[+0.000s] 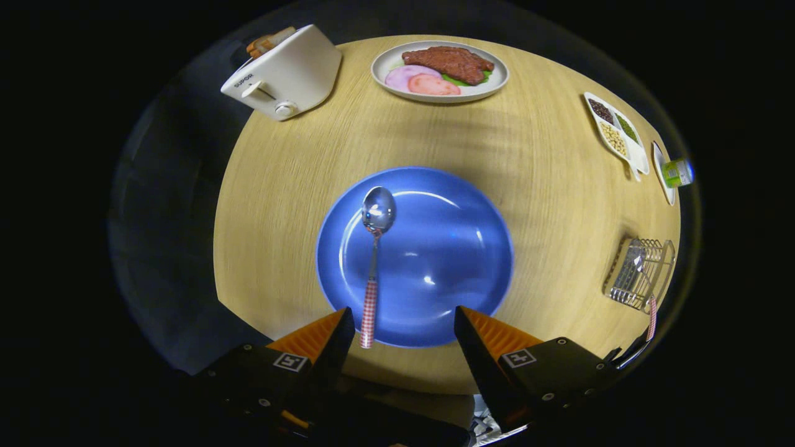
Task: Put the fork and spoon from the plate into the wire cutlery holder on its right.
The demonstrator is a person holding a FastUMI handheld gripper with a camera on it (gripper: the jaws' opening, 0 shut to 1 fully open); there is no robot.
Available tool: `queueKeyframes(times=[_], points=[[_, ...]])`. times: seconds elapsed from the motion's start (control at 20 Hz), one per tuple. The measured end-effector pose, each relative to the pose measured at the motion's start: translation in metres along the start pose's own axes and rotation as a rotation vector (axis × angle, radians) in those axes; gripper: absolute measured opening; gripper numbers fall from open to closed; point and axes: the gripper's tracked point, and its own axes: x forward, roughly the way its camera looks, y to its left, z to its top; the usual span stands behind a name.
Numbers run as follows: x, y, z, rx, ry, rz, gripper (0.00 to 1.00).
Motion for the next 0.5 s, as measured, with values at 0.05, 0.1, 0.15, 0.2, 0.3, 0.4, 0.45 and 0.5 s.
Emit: queueKeyframes(times=[0.05, 0.1, 0.15, 0.2, 0.3, 0.4, 0.45, 0.5], points=[[0.007, 0.005, 0.001, -0.002, 0.006, -0.007, 0.97], [0.012, 0.009, 0.004, -0.002, 0.008, -0.016, 0.97], [0.018, 0.011, 0.005, -0.006, 0.012, -0.031, 0.95], [0.023, 0.013, 0.006, -0.010, 0.015, -0.050, 0.95], [0.034, 0.012, 0.007, -0.023, 0.017, -0.086, 0.93], [0.042, 0.010, 0.006, -0.021, 0.023, -0.111, 0.83], [0.046, 0.009, 0.005, -0.013, 0.028, -0.125, 0.74], [0.049, 0.010, 0.004, -0.003, 0.030, -0.135, 0.68]])
